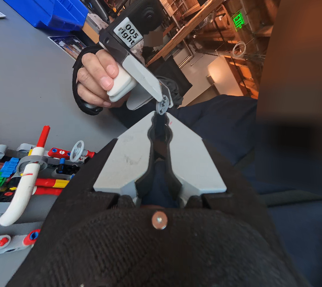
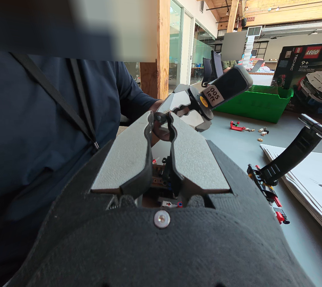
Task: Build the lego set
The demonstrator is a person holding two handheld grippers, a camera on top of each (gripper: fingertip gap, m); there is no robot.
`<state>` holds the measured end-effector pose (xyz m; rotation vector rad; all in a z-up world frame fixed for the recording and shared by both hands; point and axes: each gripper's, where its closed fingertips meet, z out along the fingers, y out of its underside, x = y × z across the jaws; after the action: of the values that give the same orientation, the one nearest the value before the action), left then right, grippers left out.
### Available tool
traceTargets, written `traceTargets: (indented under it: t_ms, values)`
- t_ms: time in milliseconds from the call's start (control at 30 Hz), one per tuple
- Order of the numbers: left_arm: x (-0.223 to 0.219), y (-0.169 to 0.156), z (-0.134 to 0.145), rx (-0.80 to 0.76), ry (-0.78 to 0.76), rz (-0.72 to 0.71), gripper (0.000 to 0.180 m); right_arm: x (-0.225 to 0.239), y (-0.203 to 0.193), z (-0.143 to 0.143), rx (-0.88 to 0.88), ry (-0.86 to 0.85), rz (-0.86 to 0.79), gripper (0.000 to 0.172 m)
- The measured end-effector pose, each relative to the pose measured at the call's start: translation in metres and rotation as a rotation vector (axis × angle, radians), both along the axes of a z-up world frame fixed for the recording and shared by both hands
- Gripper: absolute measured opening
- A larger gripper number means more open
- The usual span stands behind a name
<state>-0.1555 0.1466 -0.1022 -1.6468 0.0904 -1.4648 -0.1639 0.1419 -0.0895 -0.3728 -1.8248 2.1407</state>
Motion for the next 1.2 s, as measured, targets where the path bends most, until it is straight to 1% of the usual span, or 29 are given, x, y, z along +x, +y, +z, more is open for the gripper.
traceTargets:
  t_ms: [200,333,500,667,800,933,1100,1133,1167,1200]
  values:
    - [-0.008,0.008,0.001,0.003,-0.074,0.067,0.004,-0.007,0.009,0.0,-0.02,-0.061,-0.045,0.013]
    - [-0.01,0.009,0.002,0.02,-0.059,0.083,0.002,-0.008,0.012,-0.002,-0.034,-0.076,-0.041,0.013]
    - [-0.011,0.009,0.004,0.024,-0.06,0.082,0.002,-0.008,0.012,0.0,-0.028,-0.055,-0.053,0.013]
    - [-0.011,0.008,0.006,0.001,-0.149,0.055,0.002,-0.008,0.01,0.003,-0.033,-0.027,-0.069,0.013]
    - [-0.011,0.008,0.009,-0.003,-0.189,0.049,0.002,-0.009,0.009,0.009,-0.033,0.023,-0.113,0.013]
    - [-0.009,0.01,0.008,-0.016,-0.186,0.051,0.002,-0.009,0.01,0.008,-0.052,-0.014,-0.089,0.013]
    - [-0.011,0.011,0.005,-0.034,-0.183,0.055,0.002,-0.01,0.012,0.004,-0.011,-0.012,-0.114,0.013]
    - [-0.011,0.011,0.003,-0.039,-0.163,0.056,0.002,-0.011,0.013,0.002,-0.001,-0.021,-0.118,0.013]
    - [-0.012,0.01,-0.001,-0.039,-0.112,0.05,0.005,-0.012,0.015,0.0,0.011,-0.029,-0.131,0.013]
    - [-0.013,0.008,-0.005,-0.036,-0.027,0.042,0.014,-0.014,0.019,-0.003,0.027,-0.039,-0.147,0.013]
